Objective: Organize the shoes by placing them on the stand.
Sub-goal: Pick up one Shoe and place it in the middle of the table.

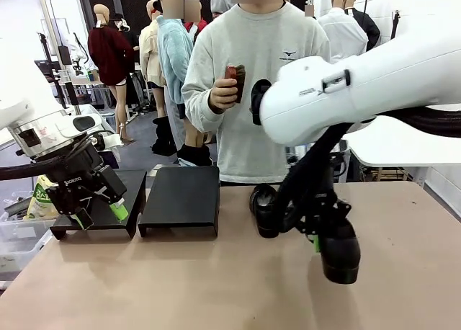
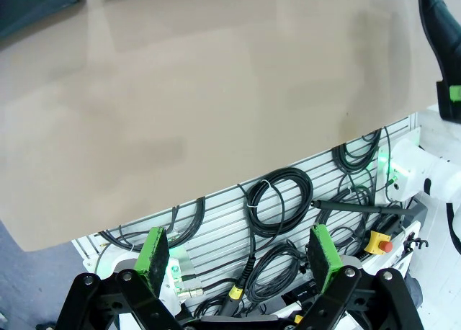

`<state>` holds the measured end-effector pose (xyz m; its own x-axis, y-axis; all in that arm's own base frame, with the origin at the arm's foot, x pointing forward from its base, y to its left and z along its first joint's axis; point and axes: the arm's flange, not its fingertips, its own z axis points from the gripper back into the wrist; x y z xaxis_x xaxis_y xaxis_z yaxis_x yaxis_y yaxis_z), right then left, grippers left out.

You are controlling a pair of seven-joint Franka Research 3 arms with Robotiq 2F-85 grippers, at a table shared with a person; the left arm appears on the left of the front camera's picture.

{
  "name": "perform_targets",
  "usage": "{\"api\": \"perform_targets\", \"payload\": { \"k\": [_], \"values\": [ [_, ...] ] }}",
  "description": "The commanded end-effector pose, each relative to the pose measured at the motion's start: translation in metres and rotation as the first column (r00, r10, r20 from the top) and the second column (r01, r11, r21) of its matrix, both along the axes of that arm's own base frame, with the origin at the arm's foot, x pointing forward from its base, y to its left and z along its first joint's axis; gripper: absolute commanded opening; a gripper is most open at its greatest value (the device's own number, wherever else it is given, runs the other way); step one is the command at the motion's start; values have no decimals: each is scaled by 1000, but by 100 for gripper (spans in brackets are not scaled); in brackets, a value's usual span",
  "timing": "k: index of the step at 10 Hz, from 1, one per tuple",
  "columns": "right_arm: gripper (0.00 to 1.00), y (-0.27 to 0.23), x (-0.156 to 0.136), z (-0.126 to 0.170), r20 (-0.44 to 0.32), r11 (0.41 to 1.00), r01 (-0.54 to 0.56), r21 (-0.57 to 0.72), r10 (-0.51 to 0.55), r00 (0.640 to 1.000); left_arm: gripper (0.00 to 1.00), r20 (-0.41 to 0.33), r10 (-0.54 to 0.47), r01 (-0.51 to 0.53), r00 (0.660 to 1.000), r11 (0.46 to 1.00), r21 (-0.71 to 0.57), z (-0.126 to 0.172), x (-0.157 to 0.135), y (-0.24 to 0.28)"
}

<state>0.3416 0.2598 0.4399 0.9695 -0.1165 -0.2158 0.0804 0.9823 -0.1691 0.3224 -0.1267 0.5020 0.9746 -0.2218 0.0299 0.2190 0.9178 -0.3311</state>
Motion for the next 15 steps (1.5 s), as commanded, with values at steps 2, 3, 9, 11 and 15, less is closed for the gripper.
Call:
{"api": "perform_targets", "payload": {
  "k": [2,3,9,11,15],
  "values": [
    [0,36,-27,17,1,1000,23,1,-23,1000,100,-6,10,-10,1000,1000,5,1,-1,0],
    [0,49,-30,14,-35,999,37,-17,-38,999,100,-6,10,-10,1000,1000,5,1,-1,0],
    [0,123,-20,-22,-41,986,-161,53,163,986,100,-6,10,-10,1000,1000,5,1,-1,0],
    [0,136,-21,-24,-15,982,-178,56,179,984,100,-6,10,-10,1000,1000,5,1,-1,0],
    [0,142,3,-47,0,991,-130,34,130,992,100,-6,10,-10,1000,1000,5,1,-1,0]
  ]
}}
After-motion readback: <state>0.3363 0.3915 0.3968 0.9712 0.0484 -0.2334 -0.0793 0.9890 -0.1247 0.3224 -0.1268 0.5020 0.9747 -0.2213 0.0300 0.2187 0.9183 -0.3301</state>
